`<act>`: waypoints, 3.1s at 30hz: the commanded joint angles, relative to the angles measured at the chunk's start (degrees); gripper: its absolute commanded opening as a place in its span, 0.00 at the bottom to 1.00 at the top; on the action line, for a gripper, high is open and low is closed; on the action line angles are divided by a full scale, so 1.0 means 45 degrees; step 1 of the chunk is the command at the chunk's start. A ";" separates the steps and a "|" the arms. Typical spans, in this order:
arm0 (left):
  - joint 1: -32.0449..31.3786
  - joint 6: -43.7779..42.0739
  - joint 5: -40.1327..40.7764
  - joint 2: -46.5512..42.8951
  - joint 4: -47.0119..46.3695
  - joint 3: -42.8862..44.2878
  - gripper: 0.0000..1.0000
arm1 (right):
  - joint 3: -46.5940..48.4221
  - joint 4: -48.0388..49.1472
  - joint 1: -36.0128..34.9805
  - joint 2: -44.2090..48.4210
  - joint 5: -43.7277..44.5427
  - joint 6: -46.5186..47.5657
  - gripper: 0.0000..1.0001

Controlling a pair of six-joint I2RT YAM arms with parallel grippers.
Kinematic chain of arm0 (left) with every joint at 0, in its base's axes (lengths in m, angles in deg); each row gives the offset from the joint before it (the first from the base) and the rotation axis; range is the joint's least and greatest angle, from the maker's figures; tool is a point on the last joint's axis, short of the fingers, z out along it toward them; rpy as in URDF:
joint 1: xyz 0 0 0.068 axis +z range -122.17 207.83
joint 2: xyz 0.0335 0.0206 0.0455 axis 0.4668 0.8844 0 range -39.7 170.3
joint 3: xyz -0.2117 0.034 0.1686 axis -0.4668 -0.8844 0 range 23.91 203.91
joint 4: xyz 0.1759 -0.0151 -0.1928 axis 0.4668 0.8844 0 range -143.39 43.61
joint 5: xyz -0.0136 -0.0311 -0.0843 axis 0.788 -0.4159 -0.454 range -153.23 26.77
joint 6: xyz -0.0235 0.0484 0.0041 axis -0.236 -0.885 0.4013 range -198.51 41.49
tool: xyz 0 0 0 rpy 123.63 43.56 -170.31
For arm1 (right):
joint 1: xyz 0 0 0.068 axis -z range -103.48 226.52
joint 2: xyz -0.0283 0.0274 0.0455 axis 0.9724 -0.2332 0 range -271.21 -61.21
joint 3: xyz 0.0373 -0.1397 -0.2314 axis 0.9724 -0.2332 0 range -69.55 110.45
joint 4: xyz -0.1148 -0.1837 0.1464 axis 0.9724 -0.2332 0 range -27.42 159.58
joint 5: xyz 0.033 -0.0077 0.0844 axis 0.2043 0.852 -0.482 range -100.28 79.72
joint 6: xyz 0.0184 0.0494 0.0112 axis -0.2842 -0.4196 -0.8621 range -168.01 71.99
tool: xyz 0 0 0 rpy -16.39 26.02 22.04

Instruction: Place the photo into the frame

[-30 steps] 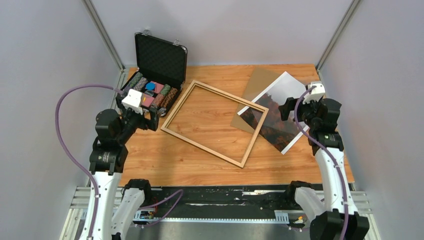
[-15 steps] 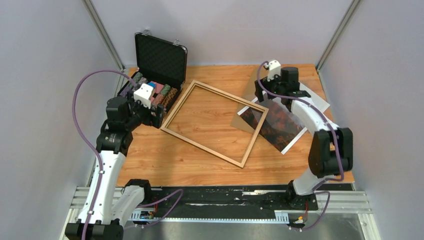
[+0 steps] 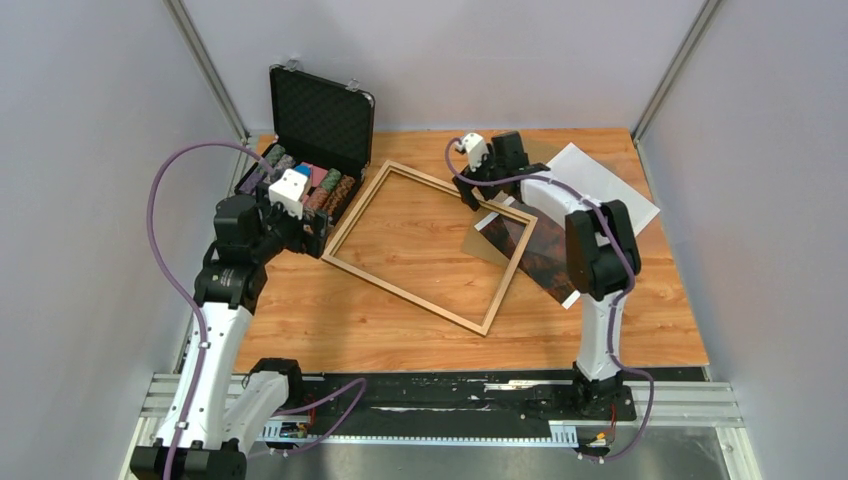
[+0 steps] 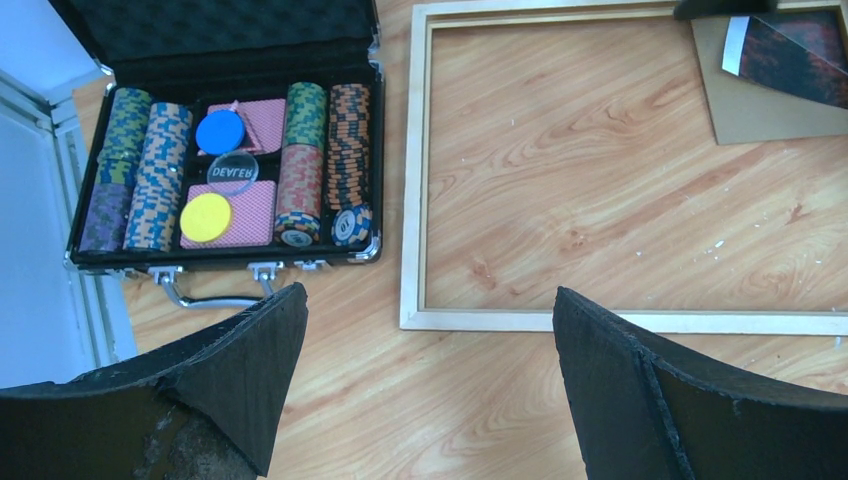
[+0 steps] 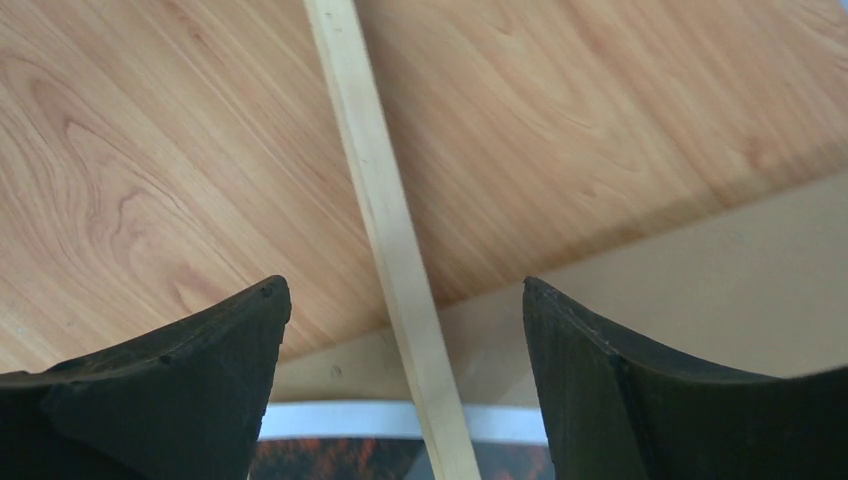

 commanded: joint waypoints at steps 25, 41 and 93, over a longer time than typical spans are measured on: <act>-0.0202 0.0000 -0.0350 0.0646 -0.0735 0.0010 1.00 | 0.1979 -0.1412 -0.0650 -0.0075 -0.0206 -0.0460 0.00; -0.0197 0.0427 -0.0458 0.1252 -0.1051 0.0298 1.00 | -0.0194 -0.1945 -0.0376 0.3651 0.1590 -0.3428 0.00; -0.0790 0.0501 -0.0194 0.3605 -0.3013 0.0010 1.00 | -0.3256 -0.1225 -0.1383 0.2224 0.0879 -1.1333 0.43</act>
